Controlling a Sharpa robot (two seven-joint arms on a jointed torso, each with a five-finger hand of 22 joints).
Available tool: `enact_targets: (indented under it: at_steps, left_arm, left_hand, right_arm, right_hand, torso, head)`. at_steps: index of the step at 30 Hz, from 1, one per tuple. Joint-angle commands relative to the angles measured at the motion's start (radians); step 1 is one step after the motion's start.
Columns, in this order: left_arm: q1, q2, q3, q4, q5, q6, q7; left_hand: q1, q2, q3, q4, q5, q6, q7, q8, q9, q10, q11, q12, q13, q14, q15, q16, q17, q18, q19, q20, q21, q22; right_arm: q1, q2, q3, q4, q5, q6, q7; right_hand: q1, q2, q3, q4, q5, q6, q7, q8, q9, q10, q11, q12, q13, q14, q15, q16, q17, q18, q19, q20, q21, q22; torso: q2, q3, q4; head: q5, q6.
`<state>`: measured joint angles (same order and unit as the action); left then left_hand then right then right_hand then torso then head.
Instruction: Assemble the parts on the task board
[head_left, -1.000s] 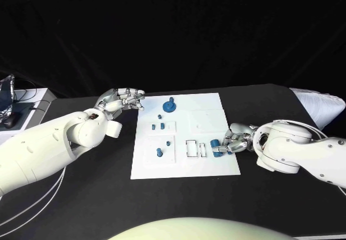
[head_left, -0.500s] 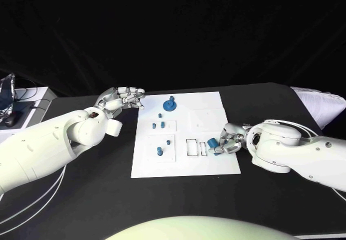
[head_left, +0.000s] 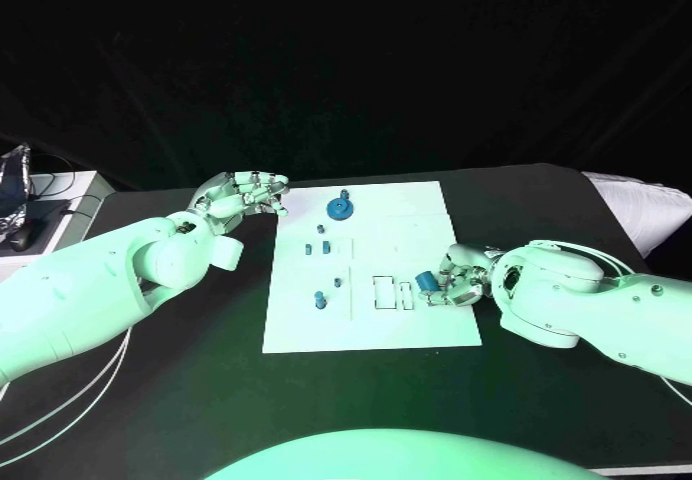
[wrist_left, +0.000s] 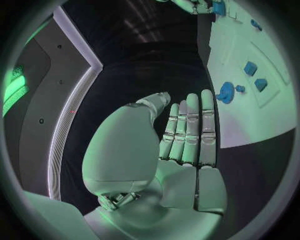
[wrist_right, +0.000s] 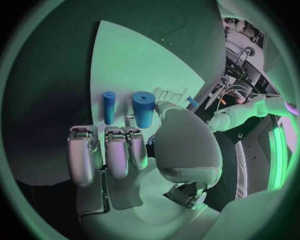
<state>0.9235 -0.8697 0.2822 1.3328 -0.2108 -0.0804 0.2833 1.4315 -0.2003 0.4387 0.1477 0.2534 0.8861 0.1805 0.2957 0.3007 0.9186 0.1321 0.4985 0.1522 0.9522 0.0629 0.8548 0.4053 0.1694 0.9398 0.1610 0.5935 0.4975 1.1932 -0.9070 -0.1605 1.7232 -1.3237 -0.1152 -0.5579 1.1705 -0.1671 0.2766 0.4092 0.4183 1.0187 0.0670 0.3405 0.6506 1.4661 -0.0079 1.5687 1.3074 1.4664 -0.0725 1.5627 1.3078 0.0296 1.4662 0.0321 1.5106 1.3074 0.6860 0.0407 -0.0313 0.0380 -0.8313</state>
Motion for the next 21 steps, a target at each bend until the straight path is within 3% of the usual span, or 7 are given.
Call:
enact_targets:
  at_steps: [1,7,11,19,21]
  left_arm:
    - [0.000,0.000,0.001,0.000,0.007,0.016,0.004]
    - [0.000,0.000,0.001,-0.004,0.007,0.016,0.003]
    - [0.000,0.003,0.001,-0.007,0.007,0.018,0.001]
    - [0.000,0.009,0.001,-0.009,0.007,0.020,-0.001]
    - [0.000,0.010,0.001,-0.010,0.007,0.021,-0.001]
  left_hand:
    - [0.001,0.004,-0.004,0.000,0.000,-0.007,0.003,0.006,-0.002,-0.005,-0.003,-0.003,-0.001,0.004,0.004,-0.006,0.001,0.013,0.009,-0.001,-0.002,-0.001]
    - [0.001,0.004,-0.004,0.000,0.000,-0.007,0.003,0.006,-0.002,-0.005,-0.003,-0.003,-0.001,0.004,0.004,-0.006,0.001,0.013,0.009,-0.001,-0.002,-0.001]
    - [0.002,0.005,-0.004,0.000,0.001,-0.006,0.003,0.007,-0.002,-0.005,-0.003,-0.003,-0.001,0.004,0.004,-0.006,0.001,0.013,0.010,-0.001,-0.003,-0.002]
    - [0.002,0.005,-0.004,0.000,0.001,-0.006,0.003,0.007,-0.002,-0.005,-0.003,-0.003,-0.001,0.004,0.004,-0.006,0.001,0.013,0.010,-0.001,-0.003,-0.002]
    - [0.002,0.005,-0.004,0.000,0.001,-0.006,0.003,0.007,-0.002,-0.005,-0.003,-0.003,-0.001,0.004,0.004,-0.006,0.001,0.013,0.010,-0.001,-0.003,-0.002]
  right_arm:
    - [-0.004,-0.008,-0.002,0.015,0.086,-0.070,0.001]
    - [0.024,-0.018,0.003,0.051,0.184,-0.105,0.004]
    - [0.043,-0.009,0.004,0.068,0.233,-0.101,0.003]
    - [0.046,0.054,-0.003,0.035,0.274,-0.053,-0.001]
    - [0.043,0.069,-0.005,0.024,0.279,-0.041,-0.002]
  right_hand:
    - [0.031,0.031,0.172,-0.133,-0.001,0.005,-0.007,0.009,0.007,0.105,-0.007,0.002,0.263,0.102,-0.006,0.004,0.250,-0.019,0.093,-0.007,0.003,0.248]
    - [-0.003,0.014,0.196,-0.129,-0.010,0.008,-0.006,0.013,0.011,0.105,-0.006,0.002,0.263,0.102,-0.006,0.004,0.251,-0.019,0.094,-0.007,0.004,0.249]
    - [-0.017,0.006,0.200,-0.129,-0.015,0.009,-0.006,0.014,0.012,0.105,-0.006,0.002,0.263,0.102,-0.005,0.004,0.251,-0.019,0.094,-0.006,0.005,0.249]
    - [-0.045,-0.005,0.204,-0.127,-0.034,0.008,-0.004,0.014,0.013,0.105,-0.004,0.002,0.263,0.101,-0.004,0.003,0.248,-0.018,0.093,-0.005,0.001,0.248]
    - [-0.063,-0.009,0.201,-0.129,-0.003,0.008,-0.003,0.016,0.015,0.105,-0.003,0.002,0.263,0.101,-0.003,0.003,0.248,-0.018,0.093,-0.005,0.001,0.248]
  torso:
    - [-0.001,-0.0006,0.0000]
    - [-0.001,-0.0009,-0.0008]
    - [-0.001,-0.0017,0.0003]
    - [0.000,-0.0020,0.0006]
    - [0.000,-0.0022,0.0009]
  head:
    - [0.002,-0.001]
    - [0.004,0.001]
    - [0.003,0.003]
    - [0.002,0.001]
    - [0.003,0.002]
